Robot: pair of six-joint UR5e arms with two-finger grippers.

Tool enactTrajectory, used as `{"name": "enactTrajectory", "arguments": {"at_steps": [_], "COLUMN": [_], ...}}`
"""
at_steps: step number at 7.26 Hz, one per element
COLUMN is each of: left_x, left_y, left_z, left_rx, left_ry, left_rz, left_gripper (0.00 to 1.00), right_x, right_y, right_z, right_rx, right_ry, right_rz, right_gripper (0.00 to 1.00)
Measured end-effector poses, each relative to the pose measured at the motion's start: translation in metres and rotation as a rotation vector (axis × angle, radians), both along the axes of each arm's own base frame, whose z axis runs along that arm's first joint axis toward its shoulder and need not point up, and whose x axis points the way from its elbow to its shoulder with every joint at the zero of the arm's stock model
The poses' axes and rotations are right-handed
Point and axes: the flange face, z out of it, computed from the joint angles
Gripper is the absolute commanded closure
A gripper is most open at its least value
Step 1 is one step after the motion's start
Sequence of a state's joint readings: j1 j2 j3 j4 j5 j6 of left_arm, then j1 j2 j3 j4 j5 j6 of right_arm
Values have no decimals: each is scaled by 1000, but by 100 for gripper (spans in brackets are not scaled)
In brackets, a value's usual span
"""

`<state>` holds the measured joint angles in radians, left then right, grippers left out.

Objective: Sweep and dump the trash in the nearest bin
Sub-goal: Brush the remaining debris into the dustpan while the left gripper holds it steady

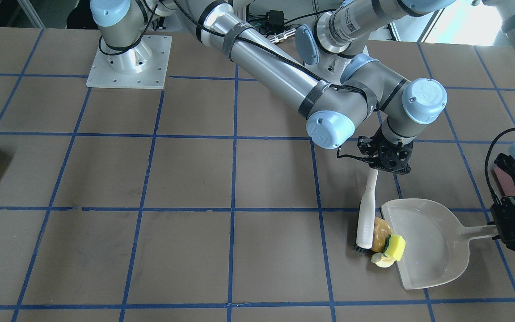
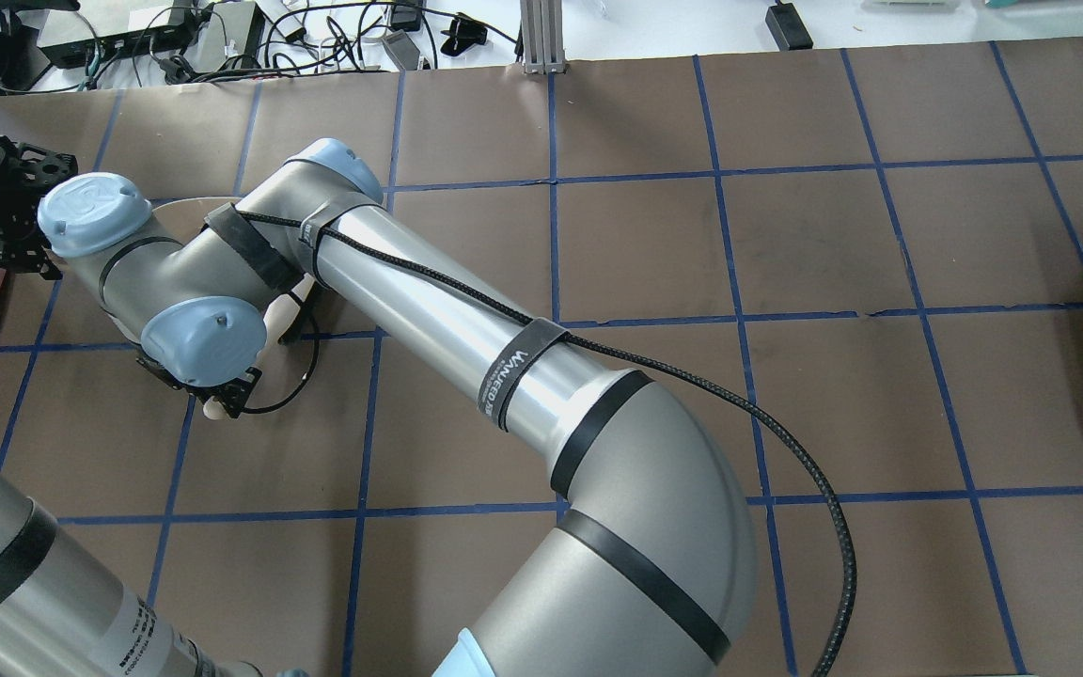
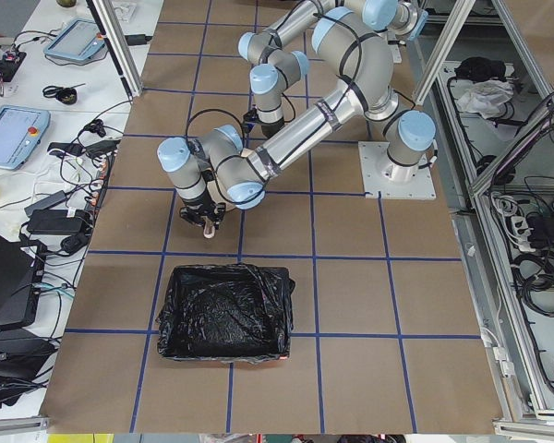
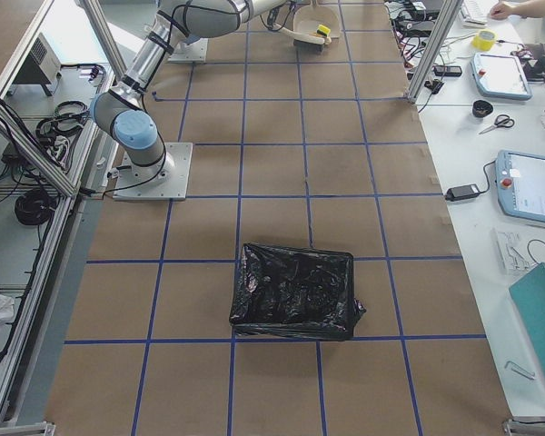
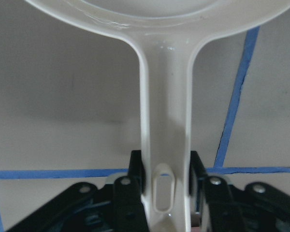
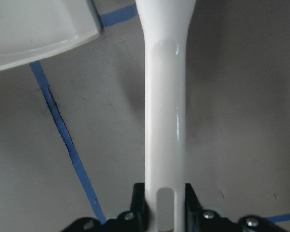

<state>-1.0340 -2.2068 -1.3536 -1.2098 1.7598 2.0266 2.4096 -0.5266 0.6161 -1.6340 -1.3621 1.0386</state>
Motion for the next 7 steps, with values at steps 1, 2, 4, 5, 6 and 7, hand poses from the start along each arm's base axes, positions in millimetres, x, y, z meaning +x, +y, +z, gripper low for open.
{"name": "enactTrajectory", "arguments": {"at_steps": [1,2,4,5,6,7], "left_x": [-3,-7,-9,-11,-12,-12], "left_y": [-1,-2,-2,-1,1,2], "left_z": [0,0,1,1,3,7], "left_rx": [0,-1,-2,-2,-3,-10], "left_ry": [-1,-2,-4,-2,-2,-5], "left_rz": [1,2,7,8,9,7], "left_gripper": [100,100,100,100,100,100], "right_x": [-2,-3,-4,-4,-4,-6], "right_y": [-2,-3,-6,-8,-9,-8], "right_z": [-1,-1,-3,-4,-3,0], "right_rx": [-8,-21,-55,-75,-88,-89], "right_ry": [-14,-25,-43,-49,-49,-39], "right_rz": [105,211,407,487,523,519], "right_gripper": [100,100,100,100,100,100]}}
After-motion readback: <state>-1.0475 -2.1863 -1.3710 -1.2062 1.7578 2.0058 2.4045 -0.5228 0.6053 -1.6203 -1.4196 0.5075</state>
